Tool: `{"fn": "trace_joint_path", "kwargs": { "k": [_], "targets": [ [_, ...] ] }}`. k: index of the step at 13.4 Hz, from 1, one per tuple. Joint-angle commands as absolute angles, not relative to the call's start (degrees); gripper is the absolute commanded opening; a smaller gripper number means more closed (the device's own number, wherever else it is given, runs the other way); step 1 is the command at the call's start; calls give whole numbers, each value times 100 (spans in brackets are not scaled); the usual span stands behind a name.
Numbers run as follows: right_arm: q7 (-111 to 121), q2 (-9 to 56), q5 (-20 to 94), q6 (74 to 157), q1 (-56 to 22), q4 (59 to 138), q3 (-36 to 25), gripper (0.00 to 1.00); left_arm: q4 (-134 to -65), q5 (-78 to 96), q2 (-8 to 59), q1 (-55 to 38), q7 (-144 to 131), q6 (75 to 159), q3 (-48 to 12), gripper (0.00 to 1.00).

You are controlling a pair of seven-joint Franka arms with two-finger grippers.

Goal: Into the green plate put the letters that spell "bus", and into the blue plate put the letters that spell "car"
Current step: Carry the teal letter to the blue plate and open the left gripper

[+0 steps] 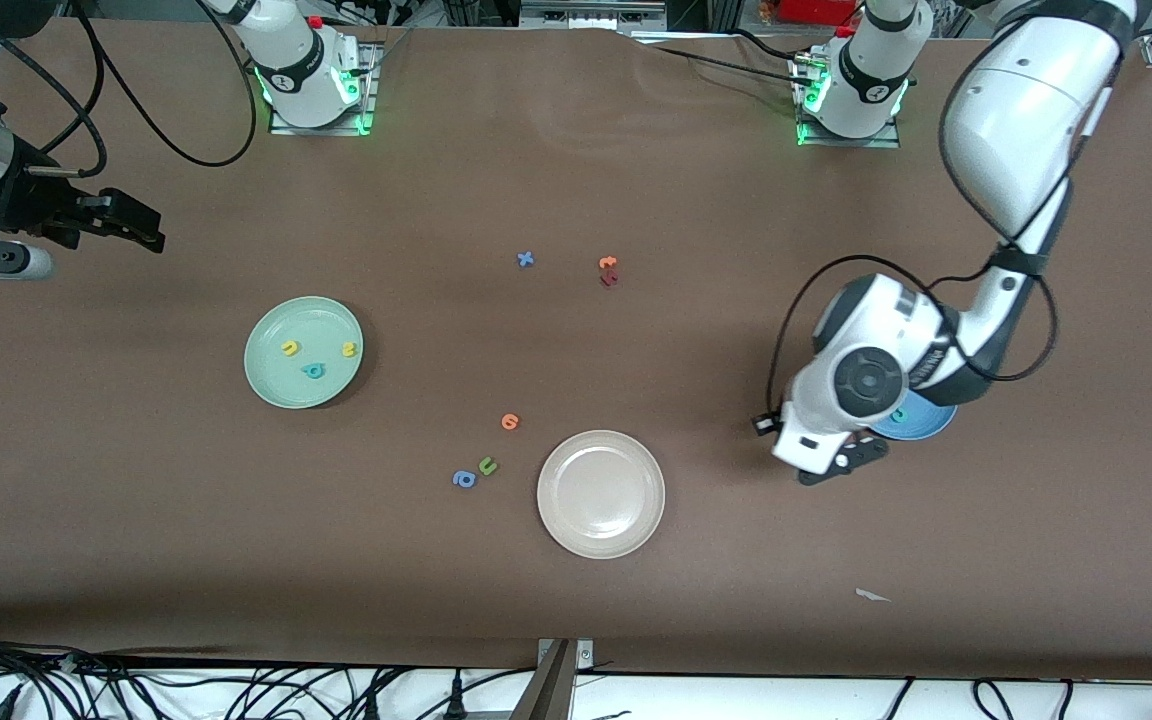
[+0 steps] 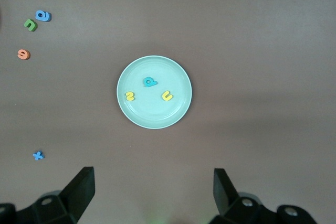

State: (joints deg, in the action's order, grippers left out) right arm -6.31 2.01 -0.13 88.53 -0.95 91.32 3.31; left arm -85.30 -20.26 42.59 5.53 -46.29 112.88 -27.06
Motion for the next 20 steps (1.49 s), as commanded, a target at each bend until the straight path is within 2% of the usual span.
{"fn": "trace_joint_path", "kwargs": {
  "k": [1, 4, 8, 9, 10, 11, 18, 20],
  "targets": [
    [-615, 220, -26, 8754, 9, 9053, 431, 100, -8613, -2259, 4104, 939, -3851, 10891, -2742, 27],
    [-615, 220, -26, 8763, 9, 9053, 431, 100, -8639, -2539, 4104, 1246, -3271, 10504, -2584, 27],
    [-615, 229, -26, 8763, 9, 9053, 422, 100, -8683, -2759, 4148, 1617, -2611, 10406, -2549, 29],
    [-615, 229, -26, 8763, 9, 9053, 431, 100, -8718, -2777, 4148, 1669, -2454, 10406, -2549, 45],
    [-615, 229, -26, 8763, 9, 9053, 431, 100, -8727, -2777, 4148, 1722, -2182, 10406, -2549, 81],
    [-615, 220, -18, 8763, 9, 9053, 431, 100, -8728, -2777, 4148, 1757, -1945, 10406, -2549, 99],
    [-615, 220, -18, 8763, 9, 9053, 448, 100, -8622, -2689, 4087, 1828, -1960, 10406, -2593, 100],
    [-615, 220, -18, 8754, 9, 9053, 457, 100, -8605, -2681, 3886, 1854, -1890, 10337, -2593, 100]
  ]
}}
